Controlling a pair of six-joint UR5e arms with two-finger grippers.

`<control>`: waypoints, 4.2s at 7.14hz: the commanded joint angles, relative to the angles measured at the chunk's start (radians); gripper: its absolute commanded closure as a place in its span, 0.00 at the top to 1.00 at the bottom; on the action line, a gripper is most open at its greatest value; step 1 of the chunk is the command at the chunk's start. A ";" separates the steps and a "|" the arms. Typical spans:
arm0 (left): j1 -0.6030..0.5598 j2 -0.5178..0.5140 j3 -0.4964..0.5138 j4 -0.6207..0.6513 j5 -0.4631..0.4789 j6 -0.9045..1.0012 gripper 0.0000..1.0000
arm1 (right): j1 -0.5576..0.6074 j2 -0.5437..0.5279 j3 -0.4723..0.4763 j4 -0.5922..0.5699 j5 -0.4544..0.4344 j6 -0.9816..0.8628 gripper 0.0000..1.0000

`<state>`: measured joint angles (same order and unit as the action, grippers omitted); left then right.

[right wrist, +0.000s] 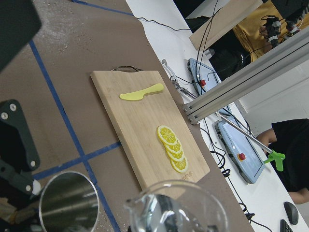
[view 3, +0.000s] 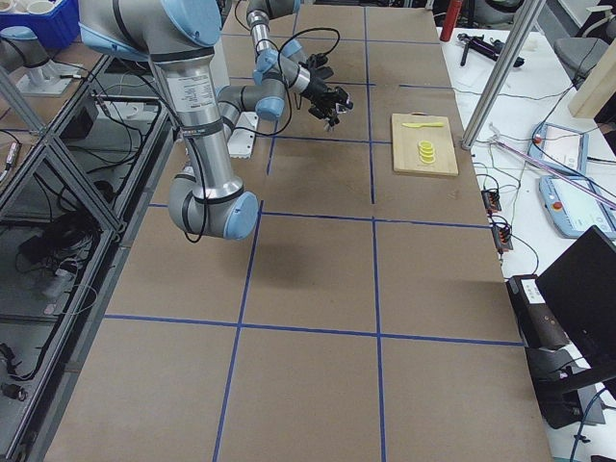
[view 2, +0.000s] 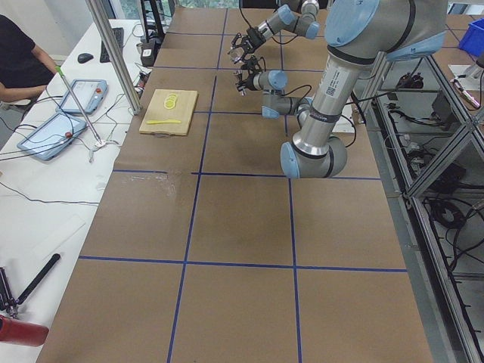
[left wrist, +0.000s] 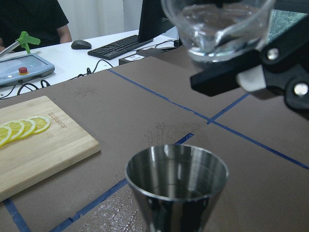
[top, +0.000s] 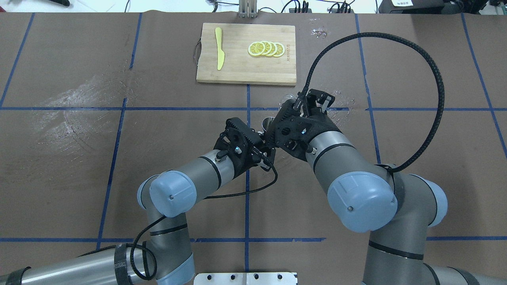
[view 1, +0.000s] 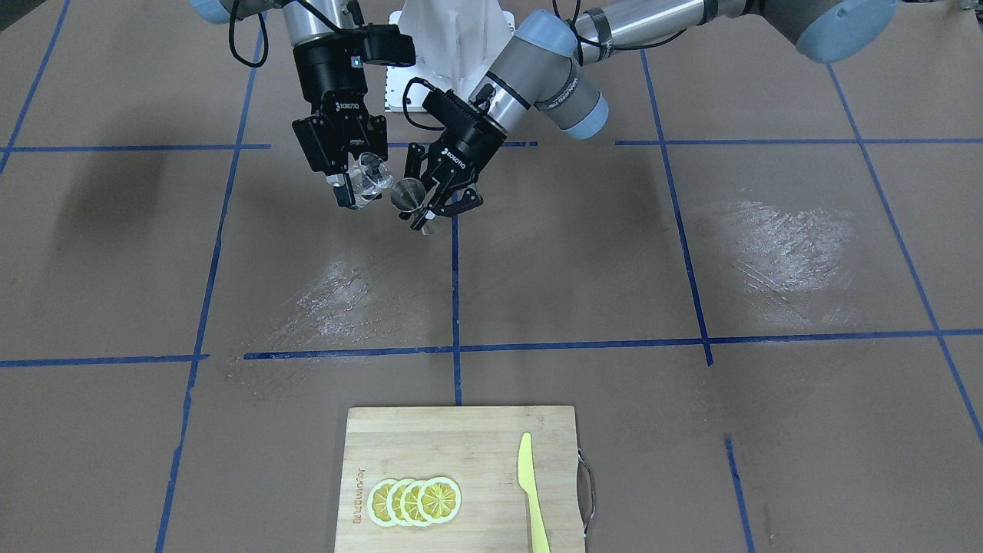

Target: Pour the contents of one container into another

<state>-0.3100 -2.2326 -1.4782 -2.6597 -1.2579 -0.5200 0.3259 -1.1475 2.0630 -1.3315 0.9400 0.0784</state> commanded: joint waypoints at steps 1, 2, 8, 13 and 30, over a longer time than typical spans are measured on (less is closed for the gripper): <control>0.000 -0.001 0.001 0.000 0.000 0.000 0.00 | -0.001 0.020 0.003 -0.035 -0.004 -0.063 0.00; 0.000 0.001 -0.001 0.000 0.000 0.002 0.00 | -0.001 0.020 0.003 -0.037 -0.016 -0.104 0.00; 0.000 0.001 0.002 0.000 0.000 0.002 0.00 | -0.004 0.038 0.003 -0.067 -0.081 -0.307 0.00; 0.000 0.001 0.001 0.000 0.000 0.002 0.00 | -0.016 0.041 0.008 -0.057 -0.084 -0.229 0.00; -0.159 0.392 -0.193 -0.063 0.126 -0.262 0.00 | 0.071 -0.437 0.167 0.029 -0.024 1.190 0.00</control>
<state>-0.4424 -1.9411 -1.6215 -2.7246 -1.1339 -0.7641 0.3786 -1.5404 2.2301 -1.3072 0.9109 1.1765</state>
